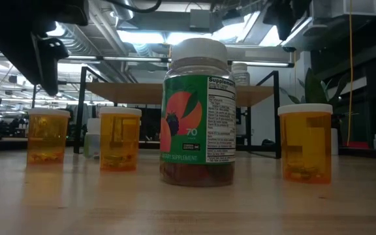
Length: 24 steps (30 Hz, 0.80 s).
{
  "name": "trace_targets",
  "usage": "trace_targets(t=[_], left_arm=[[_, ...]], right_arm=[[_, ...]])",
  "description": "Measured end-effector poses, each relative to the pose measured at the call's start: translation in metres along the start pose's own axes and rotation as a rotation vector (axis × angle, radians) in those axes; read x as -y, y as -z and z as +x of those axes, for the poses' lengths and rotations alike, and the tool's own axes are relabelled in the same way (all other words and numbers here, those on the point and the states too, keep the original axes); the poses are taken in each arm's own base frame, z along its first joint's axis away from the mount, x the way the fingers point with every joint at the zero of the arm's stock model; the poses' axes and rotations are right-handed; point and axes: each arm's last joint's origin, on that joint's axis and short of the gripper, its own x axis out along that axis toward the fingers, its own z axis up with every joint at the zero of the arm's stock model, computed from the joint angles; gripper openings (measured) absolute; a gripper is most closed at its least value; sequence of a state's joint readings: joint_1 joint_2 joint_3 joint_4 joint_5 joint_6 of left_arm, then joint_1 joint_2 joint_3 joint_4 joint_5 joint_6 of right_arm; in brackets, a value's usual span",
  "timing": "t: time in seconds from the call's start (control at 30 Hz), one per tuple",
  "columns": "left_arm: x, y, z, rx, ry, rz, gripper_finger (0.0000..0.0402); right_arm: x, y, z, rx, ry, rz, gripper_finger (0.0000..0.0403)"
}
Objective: Pick and place medicine bottles onto shelf by color
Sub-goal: Put the top left orange pill bottle on the shelf
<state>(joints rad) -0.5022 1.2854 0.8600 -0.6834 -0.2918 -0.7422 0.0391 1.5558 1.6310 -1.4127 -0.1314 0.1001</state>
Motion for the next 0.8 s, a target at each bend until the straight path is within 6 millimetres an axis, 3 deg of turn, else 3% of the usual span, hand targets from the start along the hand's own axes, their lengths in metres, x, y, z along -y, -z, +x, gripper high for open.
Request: trace_targets(t=[0.2,0.8], left_arm=[[0.000,0.000,0.002,0.012,-0.027,0.002,0.0267],[0.008,0.004,0.060,-0.094,-0.148,0.014,0.0270]], right_arm=[[0.000,-0.001,0.000,0.008,-0.001,-0.001,0.0272],[0.000,-0.003,0.000,0.031,-0.003,-0.008,0.0272]])
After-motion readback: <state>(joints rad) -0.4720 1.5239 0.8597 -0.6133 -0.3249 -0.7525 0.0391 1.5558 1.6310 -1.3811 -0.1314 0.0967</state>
